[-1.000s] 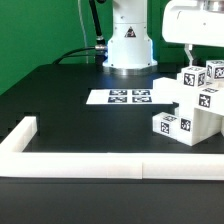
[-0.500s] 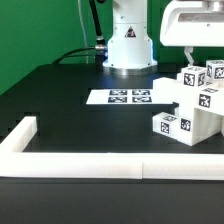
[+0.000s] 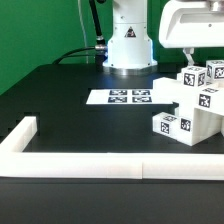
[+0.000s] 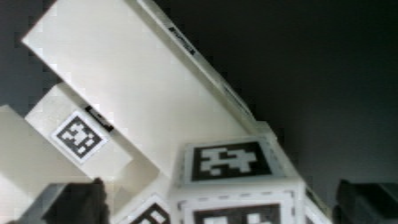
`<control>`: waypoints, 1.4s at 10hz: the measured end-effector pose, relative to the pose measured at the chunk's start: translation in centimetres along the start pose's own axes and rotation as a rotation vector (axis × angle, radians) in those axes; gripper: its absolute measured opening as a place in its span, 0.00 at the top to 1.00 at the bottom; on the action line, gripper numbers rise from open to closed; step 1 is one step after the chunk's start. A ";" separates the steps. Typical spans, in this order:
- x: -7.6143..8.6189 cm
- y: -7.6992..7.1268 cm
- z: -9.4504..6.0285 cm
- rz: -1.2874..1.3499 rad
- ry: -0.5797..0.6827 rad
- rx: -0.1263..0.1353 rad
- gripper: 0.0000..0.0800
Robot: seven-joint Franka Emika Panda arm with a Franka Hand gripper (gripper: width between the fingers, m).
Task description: Assemble chair
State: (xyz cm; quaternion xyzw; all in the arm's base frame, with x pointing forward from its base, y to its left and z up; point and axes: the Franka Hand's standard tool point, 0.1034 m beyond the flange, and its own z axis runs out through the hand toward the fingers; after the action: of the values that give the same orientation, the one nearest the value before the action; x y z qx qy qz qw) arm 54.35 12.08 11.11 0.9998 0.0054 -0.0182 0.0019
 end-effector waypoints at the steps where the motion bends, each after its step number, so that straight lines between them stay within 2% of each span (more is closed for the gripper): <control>1: 0.0 0.0 0.0 0.015 0.000 0.000 0.42; 2: 0.0 0.0 0.0 0.041 0.000 0.000 0.65; 4: 0.0 0.0 0.0 0.065 0.000 0.002 0.64; 6: 0.0 0.0 0.0 0.280 -0.001 0.003 0.64; 14: 0.0 -0.2 0.0 0.785 -0.003 0.006 0.64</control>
Offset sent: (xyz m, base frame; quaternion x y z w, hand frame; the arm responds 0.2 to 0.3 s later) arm 0.0000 0.0000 0.0000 0.0000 0.0000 0.0000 1.0000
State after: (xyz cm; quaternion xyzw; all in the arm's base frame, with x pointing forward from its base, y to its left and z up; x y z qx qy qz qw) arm 54.32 12.25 11.08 0.9259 -0.3773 -0.0178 0.0056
